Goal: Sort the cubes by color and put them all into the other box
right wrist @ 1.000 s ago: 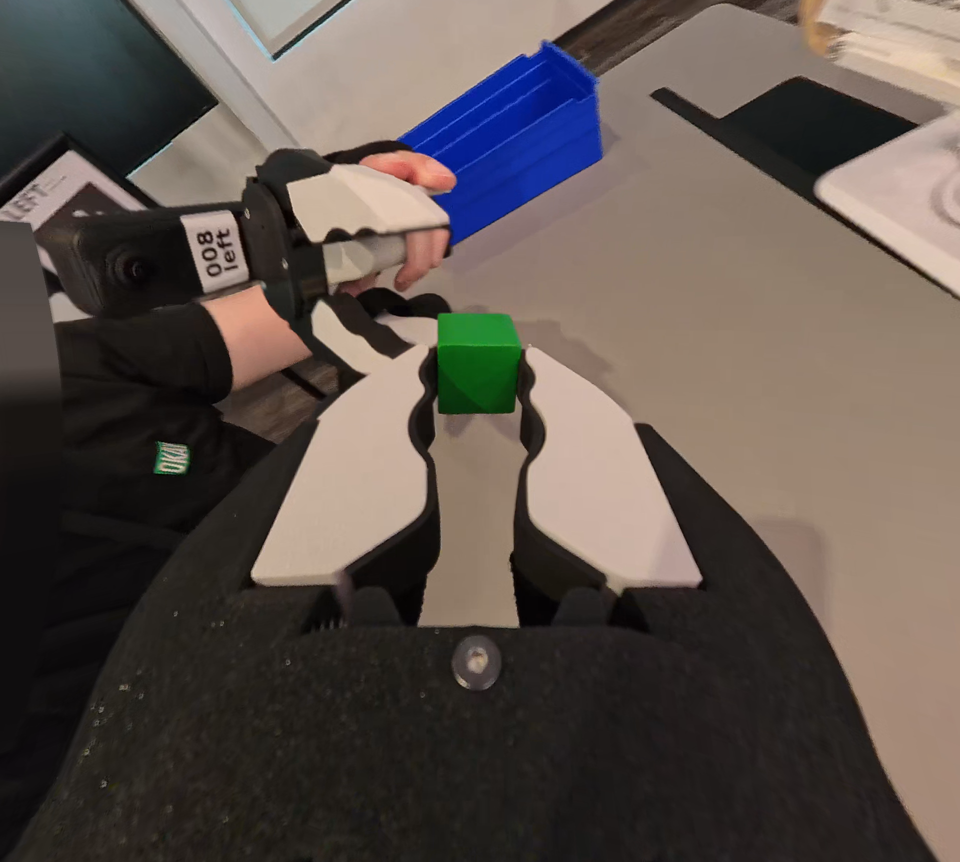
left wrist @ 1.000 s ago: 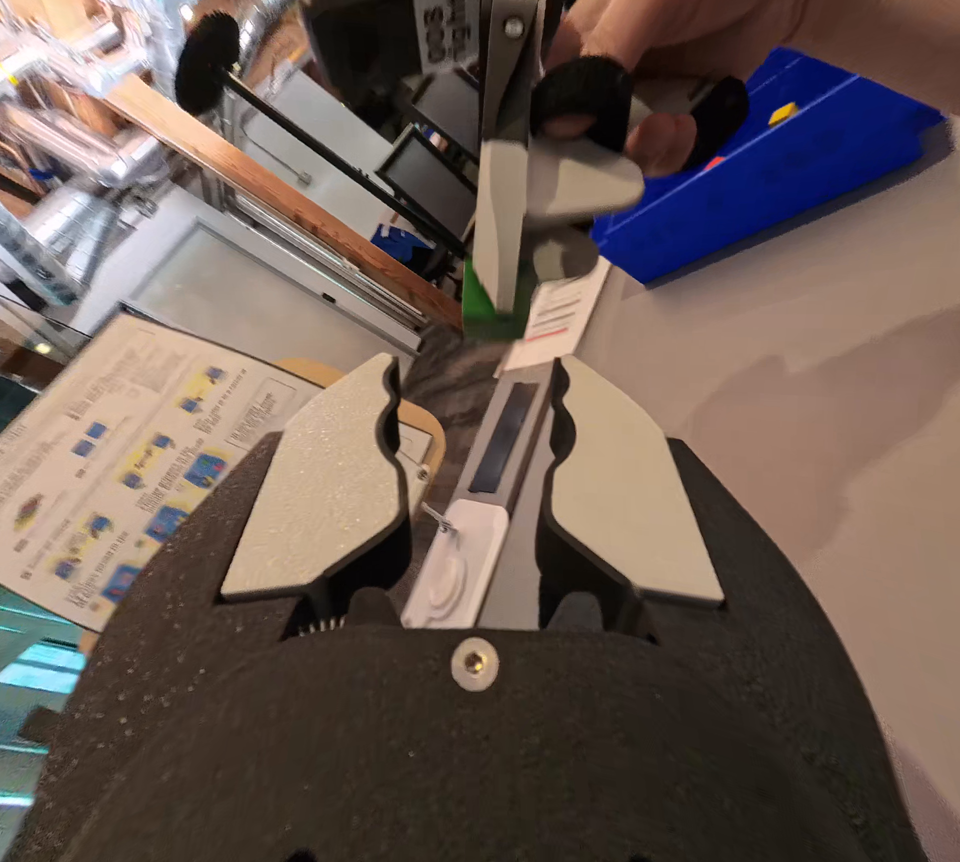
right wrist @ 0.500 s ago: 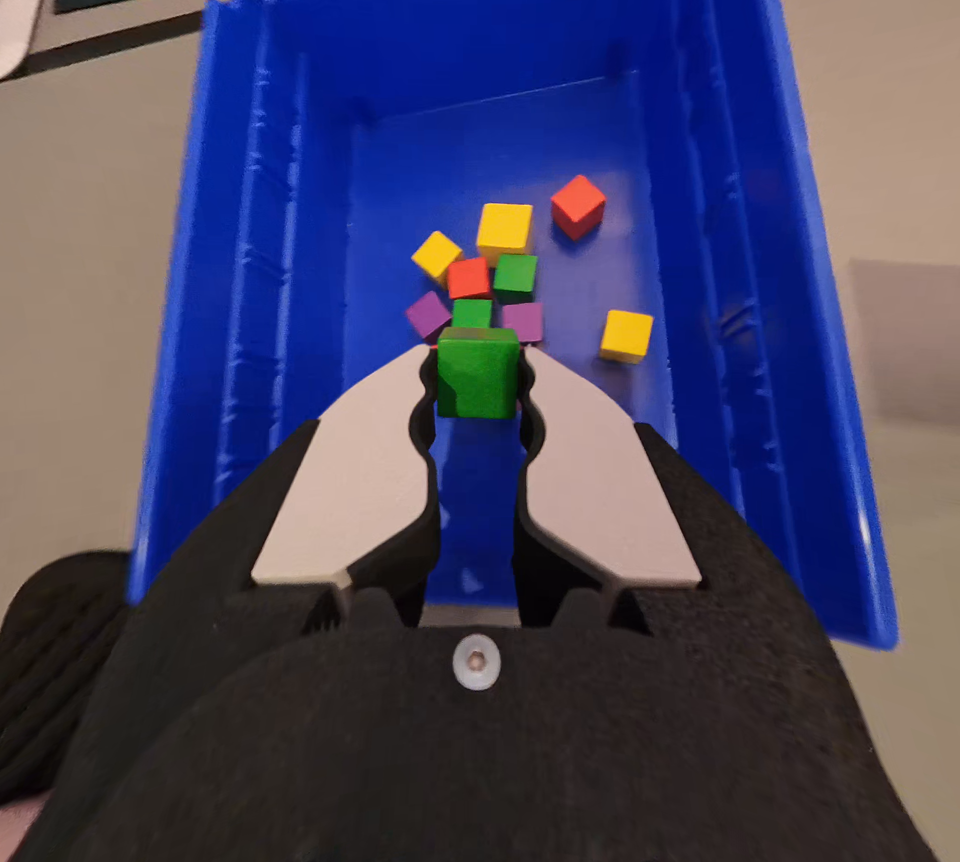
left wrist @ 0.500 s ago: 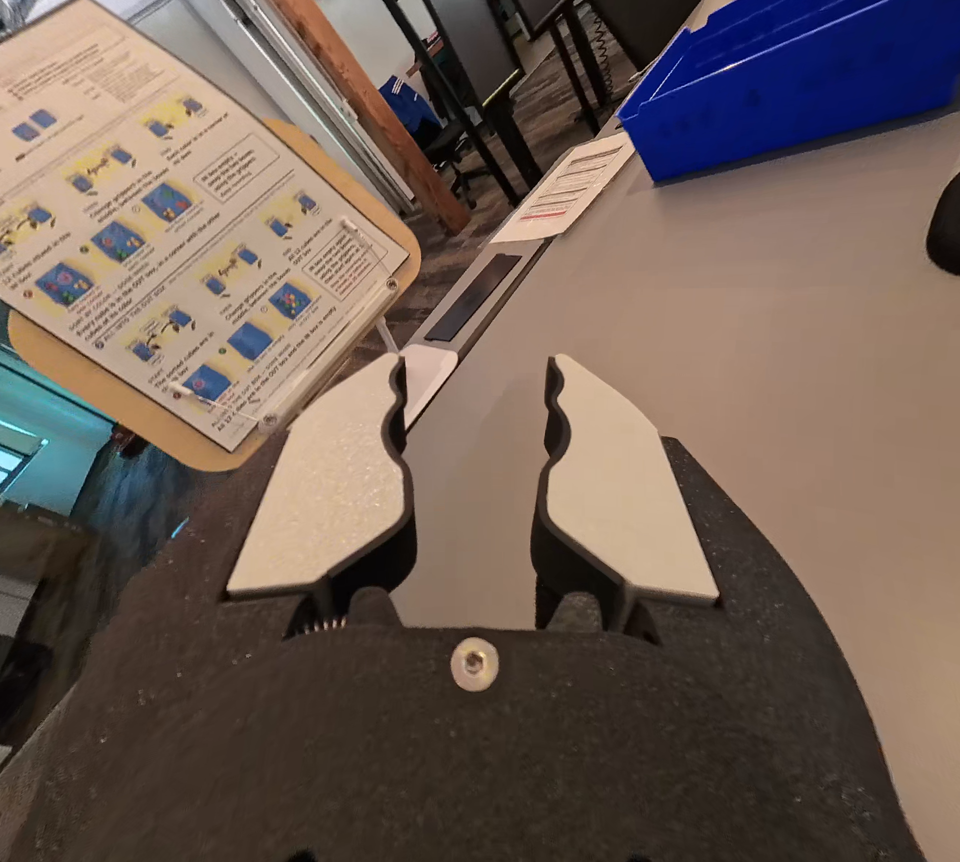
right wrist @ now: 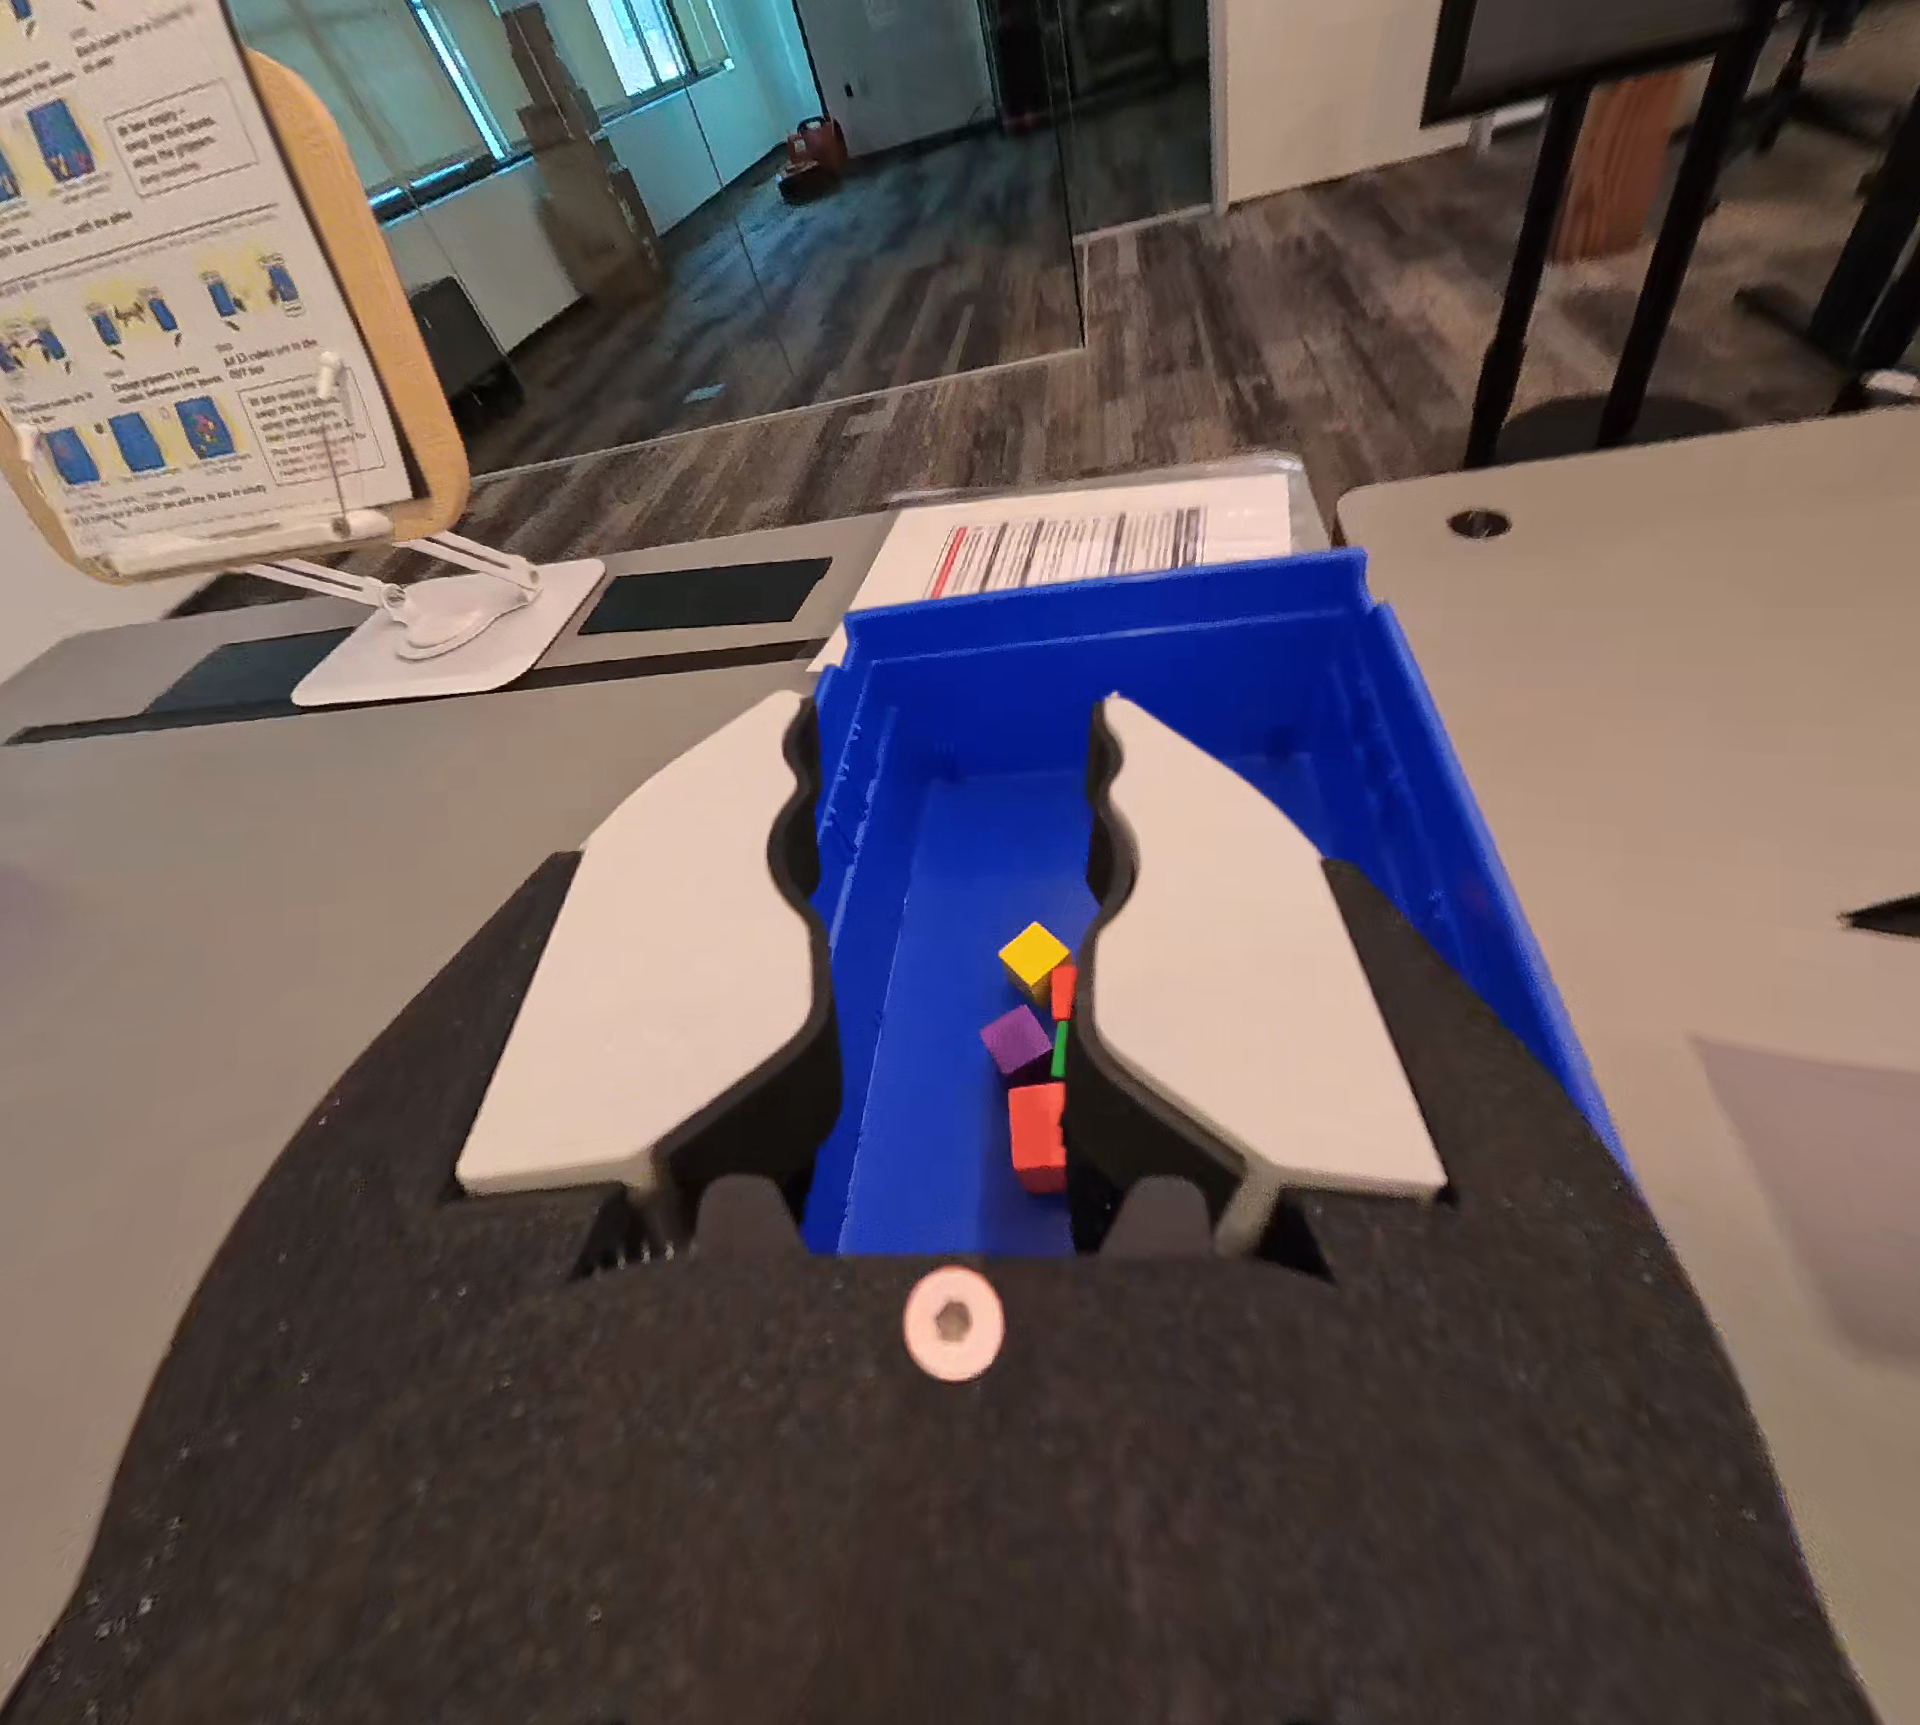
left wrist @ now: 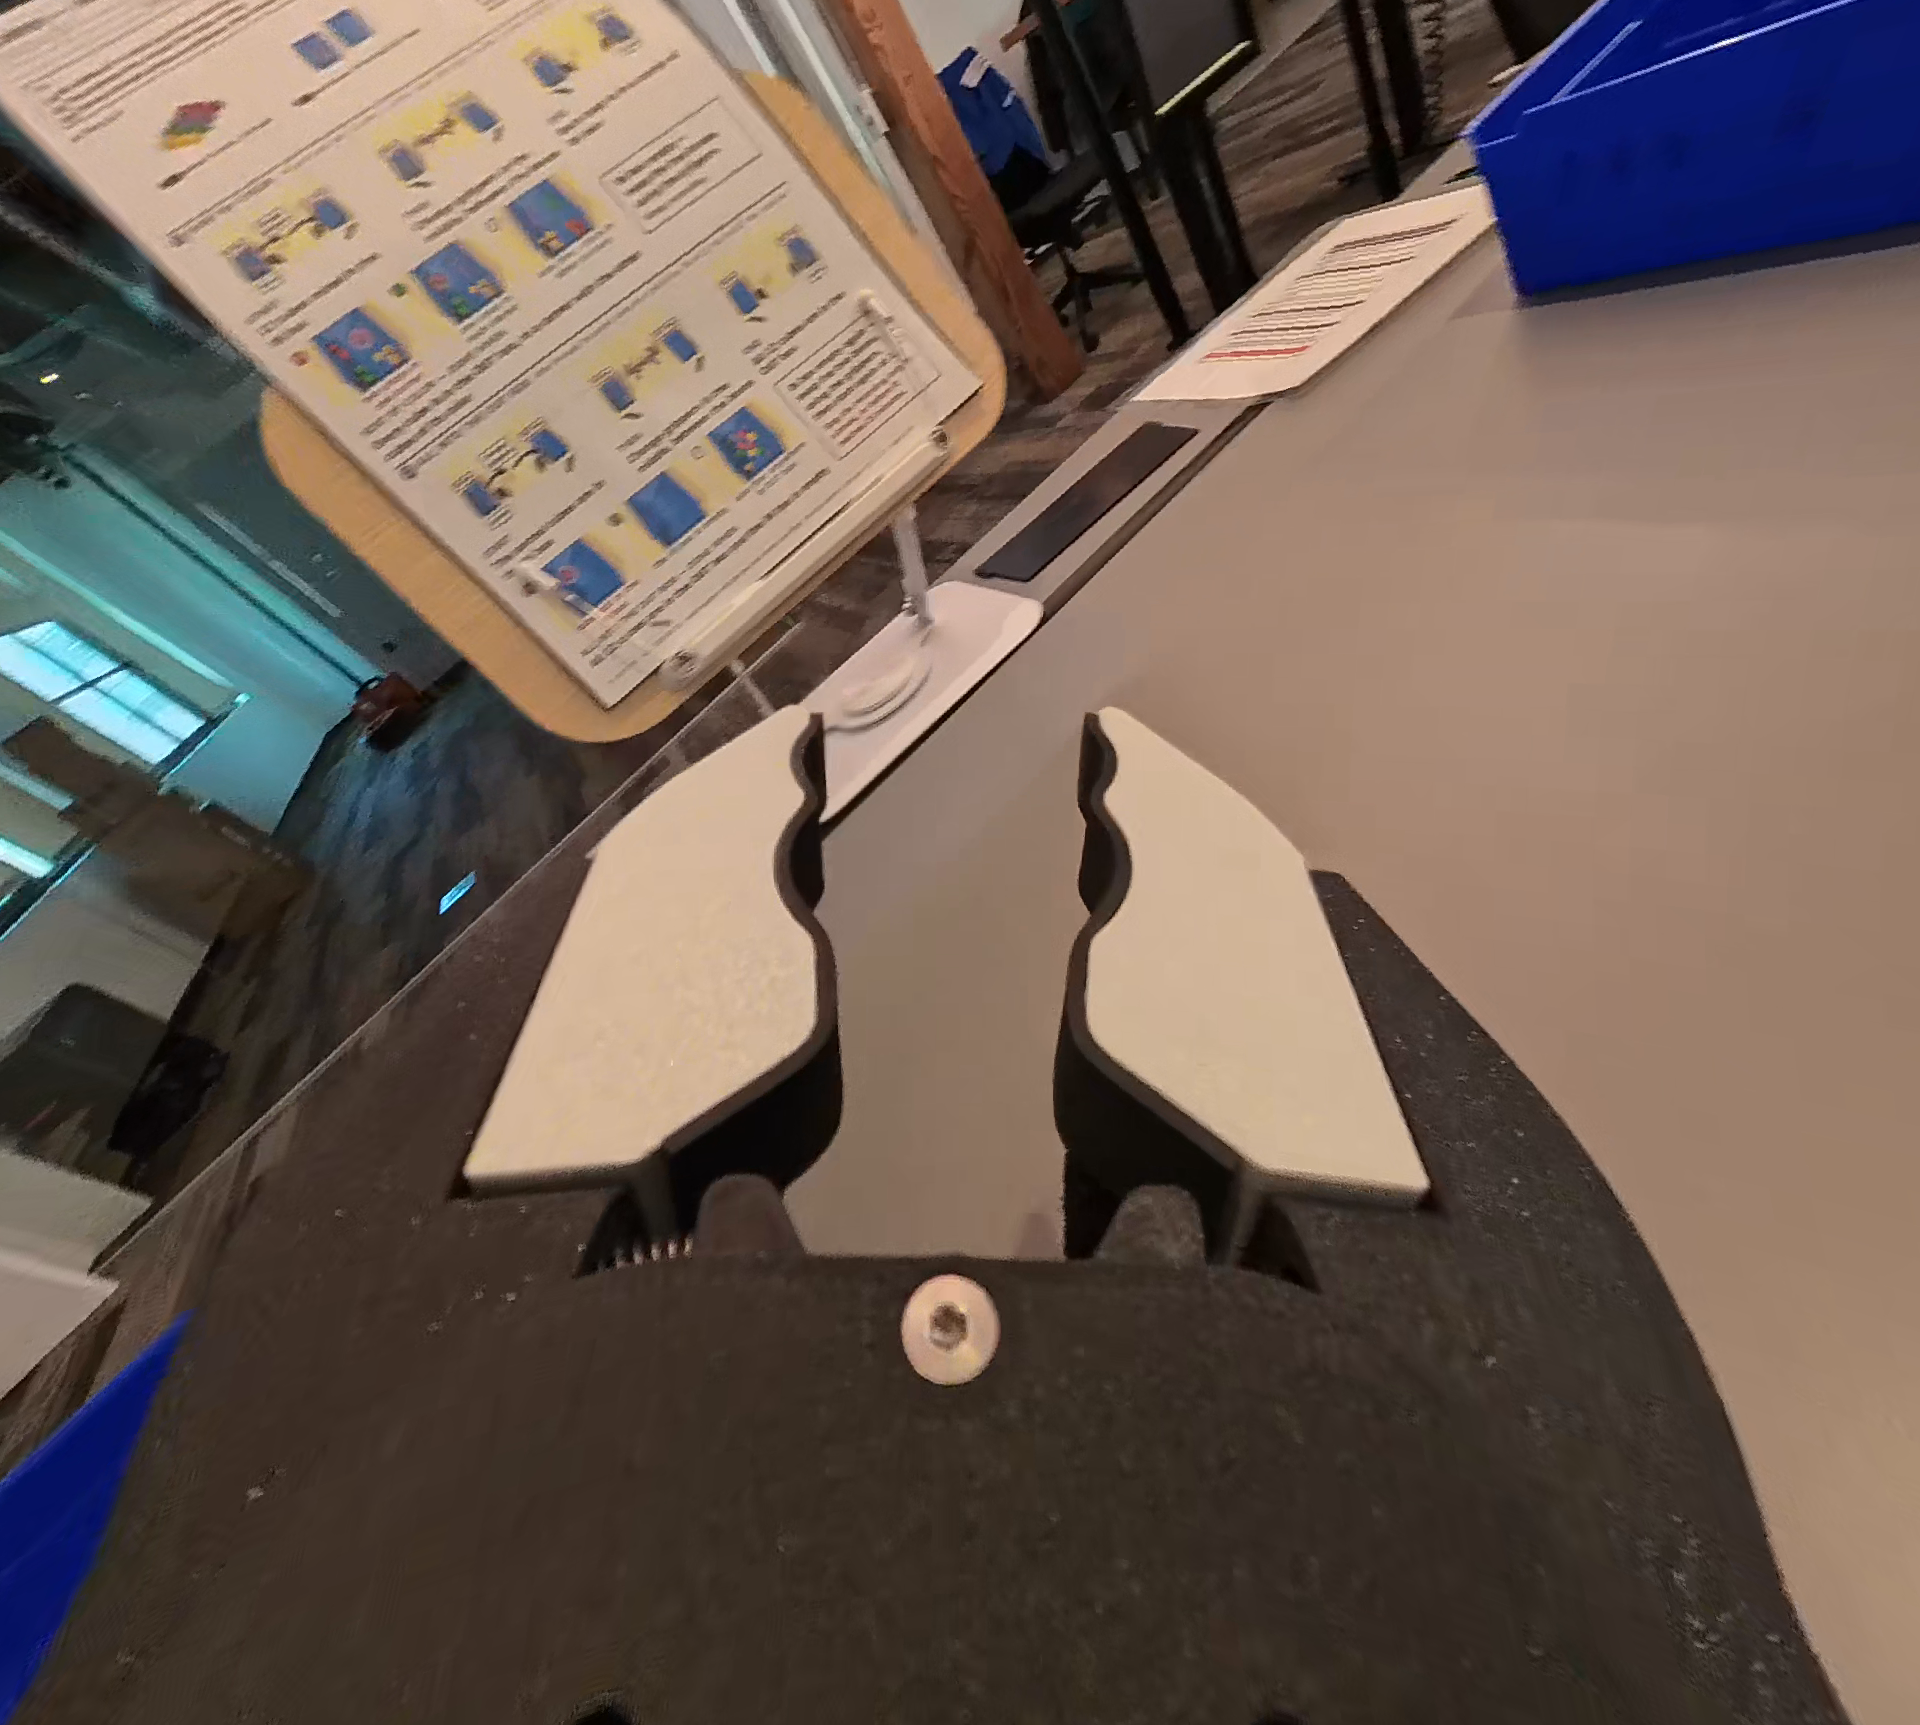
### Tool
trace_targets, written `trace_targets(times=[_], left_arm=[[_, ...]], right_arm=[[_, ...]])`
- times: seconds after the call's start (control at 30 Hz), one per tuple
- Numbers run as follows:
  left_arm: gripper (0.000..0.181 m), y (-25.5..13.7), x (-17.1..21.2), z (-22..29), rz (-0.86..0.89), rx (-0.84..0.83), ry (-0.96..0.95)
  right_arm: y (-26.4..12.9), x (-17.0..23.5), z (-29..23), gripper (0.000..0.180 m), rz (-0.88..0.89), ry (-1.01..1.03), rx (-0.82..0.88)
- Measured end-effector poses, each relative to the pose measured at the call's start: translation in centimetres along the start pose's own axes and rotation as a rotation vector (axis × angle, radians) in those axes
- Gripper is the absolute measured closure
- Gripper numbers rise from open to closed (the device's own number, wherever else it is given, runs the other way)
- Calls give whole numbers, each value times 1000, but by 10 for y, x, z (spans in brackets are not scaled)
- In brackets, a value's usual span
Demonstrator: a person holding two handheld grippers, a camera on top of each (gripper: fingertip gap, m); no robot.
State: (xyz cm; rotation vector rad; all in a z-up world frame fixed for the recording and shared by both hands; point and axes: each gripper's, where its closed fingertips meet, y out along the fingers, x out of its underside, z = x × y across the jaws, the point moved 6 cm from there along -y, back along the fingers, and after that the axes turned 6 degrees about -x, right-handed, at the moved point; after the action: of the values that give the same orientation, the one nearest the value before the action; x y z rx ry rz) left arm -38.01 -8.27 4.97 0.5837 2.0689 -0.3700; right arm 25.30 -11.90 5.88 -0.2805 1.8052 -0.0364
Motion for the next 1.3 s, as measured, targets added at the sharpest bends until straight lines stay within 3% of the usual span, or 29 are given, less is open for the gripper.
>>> trace_targets(times=[0.23,0.3,0.37,0.47,0.6,1.1,1.13,1.27,1.3], left_arm=[[141,-55,23,-58,-77,-271,-96],[142,-72,30,-70,-90,-302,-145],[143,-88,36,-75,-86,-326,-147],[145,-104,48,-79,-122,-375,-83],[142,-105,63,-83,-182,-369,-54],[143,-89,77,-87,-172,-316,-113],[143,-88,78,-87,-175,-312,-109],[143,-84,82,-86,-188,-306,-109],[143,-83,83,-85,-189,-304,-110]], right_arm=[[1,-31,-44,123,131,-122,-148],[5,-31,-43,128,113,-130,-114],[11,-15,-23,128,-11,-122,40],[24,33,17,127,-343,-22,221],[43,83,37,132,-612,25,219],[57,104,54,135,-747,-47,220],[59,107,55,138,-766,-48,214],[60,117,57,179,-806,-24,190],[60,115,58,179,-779,-19,189]])
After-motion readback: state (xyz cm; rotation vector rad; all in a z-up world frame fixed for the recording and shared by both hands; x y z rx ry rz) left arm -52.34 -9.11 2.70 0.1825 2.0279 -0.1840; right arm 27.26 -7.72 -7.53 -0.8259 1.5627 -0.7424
